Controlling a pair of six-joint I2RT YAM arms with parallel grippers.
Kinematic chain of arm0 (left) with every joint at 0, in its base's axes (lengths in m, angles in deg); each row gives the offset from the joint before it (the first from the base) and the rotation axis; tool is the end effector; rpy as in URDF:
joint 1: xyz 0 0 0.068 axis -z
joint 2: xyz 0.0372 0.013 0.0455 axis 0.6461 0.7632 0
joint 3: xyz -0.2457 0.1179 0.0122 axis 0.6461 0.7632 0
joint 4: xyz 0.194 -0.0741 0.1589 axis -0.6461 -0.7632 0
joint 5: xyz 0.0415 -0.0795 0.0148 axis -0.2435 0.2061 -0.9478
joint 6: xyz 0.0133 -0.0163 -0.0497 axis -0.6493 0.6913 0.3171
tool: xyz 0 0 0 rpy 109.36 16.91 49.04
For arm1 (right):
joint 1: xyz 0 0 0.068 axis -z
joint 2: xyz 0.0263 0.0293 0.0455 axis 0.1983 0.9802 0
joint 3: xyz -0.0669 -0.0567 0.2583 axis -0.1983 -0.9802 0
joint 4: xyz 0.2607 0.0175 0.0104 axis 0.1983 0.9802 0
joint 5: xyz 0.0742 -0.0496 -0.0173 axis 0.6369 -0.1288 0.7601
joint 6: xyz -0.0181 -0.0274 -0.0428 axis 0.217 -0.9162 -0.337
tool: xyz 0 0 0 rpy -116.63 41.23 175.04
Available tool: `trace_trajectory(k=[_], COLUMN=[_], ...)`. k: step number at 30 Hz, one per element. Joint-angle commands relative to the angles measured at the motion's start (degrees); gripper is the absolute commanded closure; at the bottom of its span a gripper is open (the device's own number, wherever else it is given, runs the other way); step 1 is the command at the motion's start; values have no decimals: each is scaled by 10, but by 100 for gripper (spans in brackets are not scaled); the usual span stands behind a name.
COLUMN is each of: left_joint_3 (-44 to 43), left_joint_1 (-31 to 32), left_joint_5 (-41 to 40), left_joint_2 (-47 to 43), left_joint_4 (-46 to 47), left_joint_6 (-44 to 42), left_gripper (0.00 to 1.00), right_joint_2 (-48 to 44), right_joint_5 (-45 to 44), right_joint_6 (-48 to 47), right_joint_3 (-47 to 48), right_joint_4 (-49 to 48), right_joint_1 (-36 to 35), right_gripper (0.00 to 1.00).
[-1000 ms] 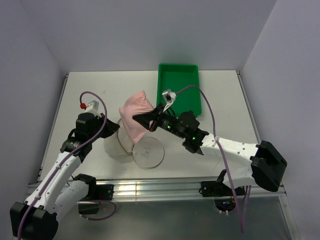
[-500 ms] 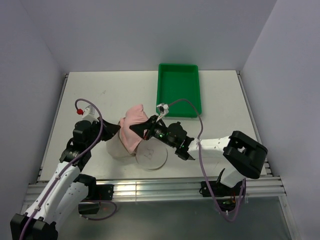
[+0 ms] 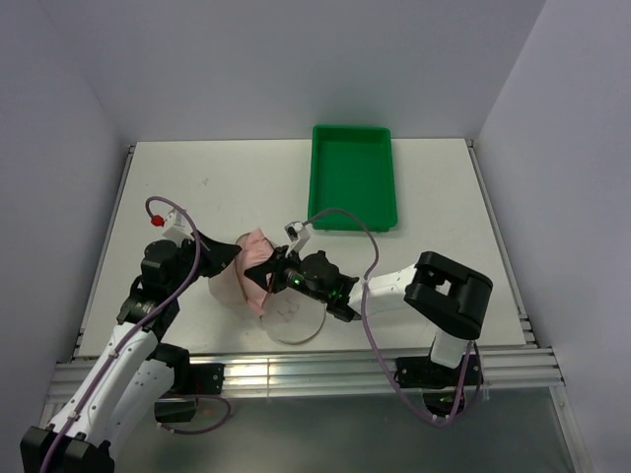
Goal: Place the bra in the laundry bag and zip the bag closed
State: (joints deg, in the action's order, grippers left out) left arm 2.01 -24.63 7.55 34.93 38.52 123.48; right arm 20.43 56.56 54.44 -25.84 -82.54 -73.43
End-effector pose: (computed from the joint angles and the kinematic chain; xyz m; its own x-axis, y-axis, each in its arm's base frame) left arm 0.1583 -0.0529 0.2519 -0.5480 -0.6109 -0.5713 0.1001 0.6302 -0.7699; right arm 0.1656 0.3086 0.1914 -0.6361 0.3095 -0.7068 -0.5863 0.4017 0.7035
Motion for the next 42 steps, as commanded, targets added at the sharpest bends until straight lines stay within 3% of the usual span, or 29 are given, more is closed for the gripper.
trace_trajectory(k=[1,12,18,20,23,24,27,29,42], left_joint_3=[-3,15,54,60,68,72,72,69,43], left_joint_1=[-1,-1,-1,-1,-1,-1,-1,-1,-1], left_joint_5=[22,65,37,19,4,1,-16,-25,-37], left_joint_2=[-15,-18,-42,-50,-52,-54,-59,-59,-13], left_joint_4=[37,46,4,-5,-18,-18,-30,-30,-9], left_joint_6=[10,5,31,32,32,32,31,32,18], left_gripper=[100,100,100,100,100,100,100,100,100], right_joint_2=[16,79,48,47,50,51,39,19,-117], right_joint_5=[-11,23,-96,-106,-118,-119,-120,-122,-114], right_joint_6=[-21,-30,29,64,90,90,74,53,-24], right_joint_3=[42,180,186,184,205,215,242,244,180], right_joint_4=[37,251,300,295,317,330,378,406,498], right_joint_1=[-7,-7,-2,-2,-1,-1,-1,-1,4], right_gripper=[100,100,98,91,62,41,23,16,0])
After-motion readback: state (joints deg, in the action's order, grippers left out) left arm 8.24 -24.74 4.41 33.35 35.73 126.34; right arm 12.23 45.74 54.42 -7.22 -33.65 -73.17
